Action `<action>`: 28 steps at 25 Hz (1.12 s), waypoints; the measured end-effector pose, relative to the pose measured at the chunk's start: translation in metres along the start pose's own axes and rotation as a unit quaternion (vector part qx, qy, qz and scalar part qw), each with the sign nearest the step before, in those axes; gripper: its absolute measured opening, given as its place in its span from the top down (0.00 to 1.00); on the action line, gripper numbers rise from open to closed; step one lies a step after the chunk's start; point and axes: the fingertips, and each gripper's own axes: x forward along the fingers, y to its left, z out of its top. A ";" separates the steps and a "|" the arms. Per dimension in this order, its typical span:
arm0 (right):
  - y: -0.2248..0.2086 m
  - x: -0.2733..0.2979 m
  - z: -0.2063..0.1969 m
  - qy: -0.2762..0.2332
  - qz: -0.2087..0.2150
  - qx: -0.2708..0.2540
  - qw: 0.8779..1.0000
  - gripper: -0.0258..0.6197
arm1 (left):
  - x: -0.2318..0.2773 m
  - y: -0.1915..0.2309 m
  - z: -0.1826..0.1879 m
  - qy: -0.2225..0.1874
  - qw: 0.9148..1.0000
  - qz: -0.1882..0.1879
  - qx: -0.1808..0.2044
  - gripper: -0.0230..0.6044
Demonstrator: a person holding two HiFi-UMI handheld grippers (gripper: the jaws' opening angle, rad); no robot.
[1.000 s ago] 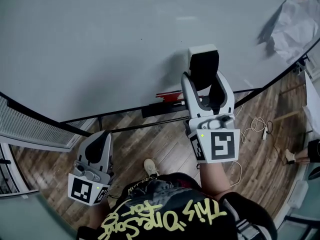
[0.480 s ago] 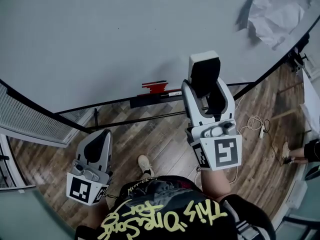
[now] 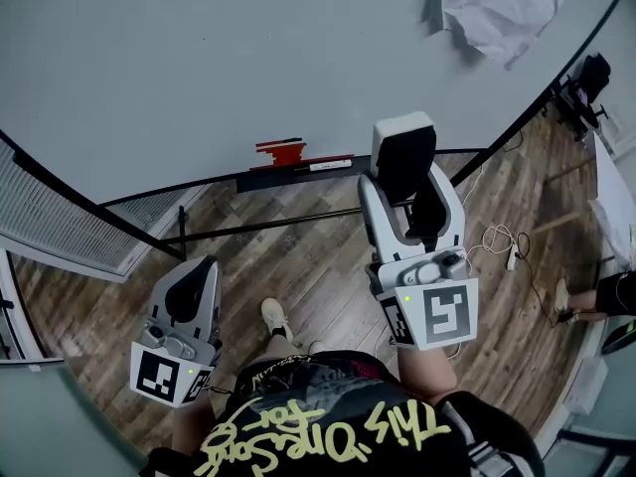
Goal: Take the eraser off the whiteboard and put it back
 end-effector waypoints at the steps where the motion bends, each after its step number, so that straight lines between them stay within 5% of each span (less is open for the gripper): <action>1: -0.001 -0.006 0.001 0.000 0.002 -0.001 1.000 0.56 | -0.001 -0.006 0.001 -0.001 1.000 0.000 0.000 0.95; 28: -0.005 -0.079 0.019 -0.012 0.033 0.001 0.999 0.56 | -0.028 -0.080 0.001 0.001 1.000 0.016 0.004 0.95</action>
